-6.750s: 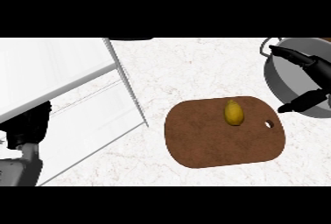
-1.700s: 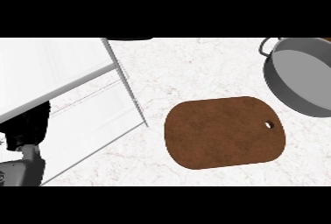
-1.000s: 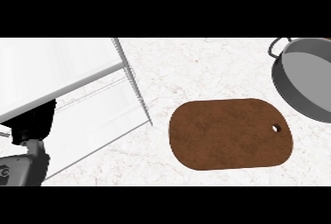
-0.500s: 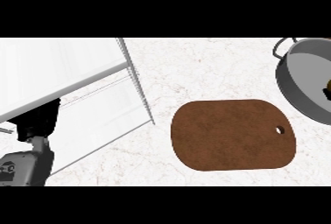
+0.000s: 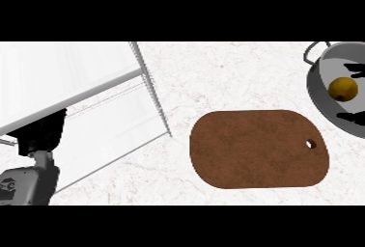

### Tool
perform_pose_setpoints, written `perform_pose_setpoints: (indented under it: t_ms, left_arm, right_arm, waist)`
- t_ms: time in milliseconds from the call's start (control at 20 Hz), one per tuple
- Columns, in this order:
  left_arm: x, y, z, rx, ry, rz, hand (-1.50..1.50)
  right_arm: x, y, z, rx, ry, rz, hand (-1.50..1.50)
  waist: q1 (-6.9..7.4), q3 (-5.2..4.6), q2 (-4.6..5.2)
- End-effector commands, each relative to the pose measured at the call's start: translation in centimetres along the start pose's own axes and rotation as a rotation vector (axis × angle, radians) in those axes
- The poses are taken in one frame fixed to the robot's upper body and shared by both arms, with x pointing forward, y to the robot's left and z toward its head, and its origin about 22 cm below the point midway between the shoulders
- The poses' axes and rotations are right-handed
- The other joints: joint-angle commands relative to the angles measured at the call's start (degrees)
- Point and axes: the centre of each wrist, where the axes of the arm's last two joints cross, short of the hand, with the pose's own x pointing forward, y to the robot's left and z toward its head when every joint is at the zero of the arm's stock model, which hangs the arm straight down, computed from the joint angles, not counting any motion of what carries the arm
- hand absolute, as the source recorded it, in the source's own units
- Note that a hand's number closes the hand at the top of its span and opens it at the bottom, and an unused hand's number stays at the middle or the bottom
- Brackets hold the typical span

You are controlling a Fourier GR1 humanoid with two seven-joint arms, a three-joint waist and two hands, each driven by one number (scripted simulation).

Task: Pick the lemon from the cutting board and place it in the pot

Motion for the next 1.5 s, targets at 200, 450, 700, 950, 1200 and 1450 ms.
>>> perform_pose_setpoints:
  t_ms: [200, 450, 700, 950, 1200, 1450]
  left_arm:
    - [2.3, -1.0, -0.3, -0.05, -0.072, 0.015, 0.0]
    - [1.3, -0.8, -0.5, -0.065, -0.066, 0.015, 0.0]
    - [1.6, -0.8, -0.1, -0.055, -0.063, 0.027, 0.0]
    - [1.2, -0.4, 0.4, -0.037, -0.066, 0.032, 0.0]
    - [1.0, -1.2, 0.4, -0.046, -0.079, 0.039, 0.0]
    - [1.1, -1.2, 0.3, -0.049, -0.078, 0.027, 0.0]
  right_arm:
    - [0.1, -1.2, -0.4, -0.06, -0.097, -0.393, -1.5]
    - [-0.3, -3.8, 0.7, -0.124, -0.065, -0.524, -1.5]
    - [-0.7, -8.7, 3.9, -0.138, -0.061, -0.528, -1.5]
    - [-0.9, -10.1, 5.1, -0.148, -0.041, -0.543, -1.5]
    - [-0.6, -11.2, 5.4, -0.12, -0.024, -0.526, -1.5]
    - [-0.5, -12.2, 6.1, -0.12, -0.015, -0.509, -1.5]
  waist:
    - [-0.97, 0.38, -0.47]
    - [-1.37, 0.36, -0.1]
    - [-1.87, 0.55, -0.02]
    - [-1.25, 0.75, 0.18]
    - [-1.37, 0.8, 0.41]
    - [-1.51, 0.94, 0.55]
